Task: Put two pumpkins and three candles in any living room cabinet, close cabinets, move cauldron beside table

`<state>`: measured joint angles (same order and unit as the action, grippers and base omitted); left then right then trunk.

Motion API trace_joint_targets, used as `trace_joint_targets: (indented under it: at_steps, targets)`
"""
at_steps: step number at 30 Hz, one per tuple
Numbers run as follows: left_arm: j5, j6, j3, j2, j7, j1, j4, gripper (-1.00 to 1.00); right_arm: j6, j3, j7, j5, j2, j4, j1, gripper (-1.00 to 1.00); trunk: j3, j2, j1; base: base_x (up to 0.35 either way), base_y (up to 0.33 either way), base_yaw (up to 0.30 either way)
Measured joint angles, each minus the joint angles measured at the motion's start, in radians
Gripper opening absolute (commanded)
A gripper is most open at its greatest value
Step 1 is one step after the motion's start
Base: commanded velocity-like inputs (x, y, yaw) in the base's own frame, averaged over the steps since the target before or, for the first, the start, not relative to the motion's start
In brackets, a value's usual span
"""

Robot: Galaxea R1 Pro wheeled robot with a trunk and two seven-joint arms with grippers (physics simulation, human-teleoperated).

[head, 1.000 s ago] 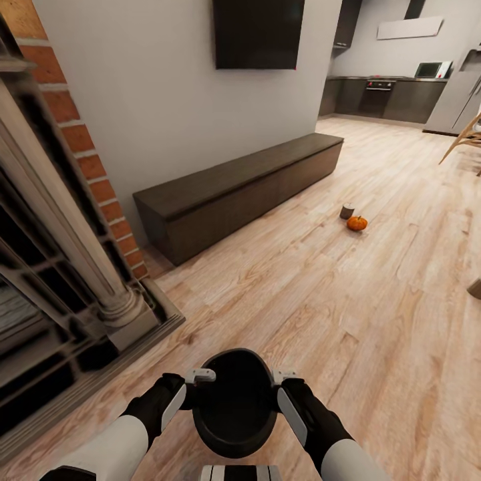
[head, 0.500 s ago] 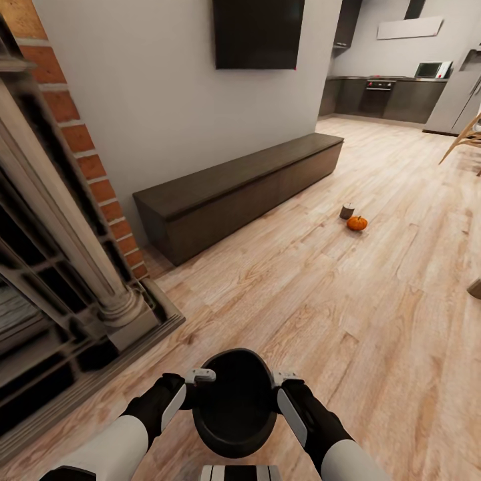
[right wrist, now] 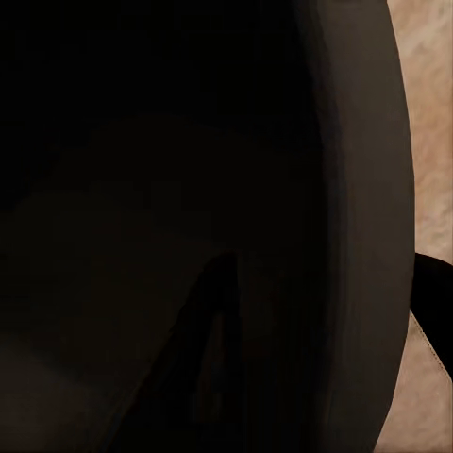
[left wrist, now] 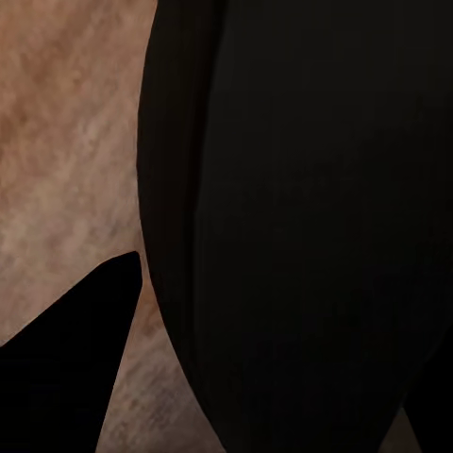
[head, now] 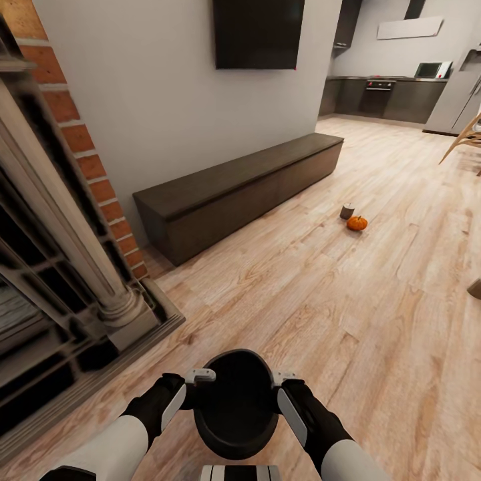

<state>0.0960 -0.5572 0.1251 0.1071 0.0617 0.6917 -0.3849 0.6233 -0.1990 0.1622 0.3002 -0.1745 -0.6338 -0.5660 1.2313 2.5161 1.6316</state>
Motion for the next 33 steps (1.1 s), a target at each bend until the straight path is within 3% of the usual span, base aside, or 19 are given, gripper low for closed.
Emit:
trace_joint_targets:
  at_steps: [14,17,33]
  targets:
    - [0.007,-0.003,-0.002,0.000,-0.004,0.000,-0.002,-1.00,0.000,0.000,0.000,-0.002,0.000,0.001,0.000,-1.00,0.000,0.000,0.000,0.000,0.000,0.000]
    - [0.007,-0.004,-0.002,0.000,-0.005,0.000,-0.003,-1.00,0.004,0.002,0.003,-0.028,0.000,0.001,0.000,-1.00,-0.011,-0.001,-0.001,0.000,0.000,0.000]
    - [-0.002,-0.004,-0.006,0.000,-0.003,0.001,-0.008,-1.00,0.003,0.002,0.002,-0.032,0.000,-0.001,0.000,-1.00,-0.073,-0.004,-0.008,0.000,0.000,0.000]
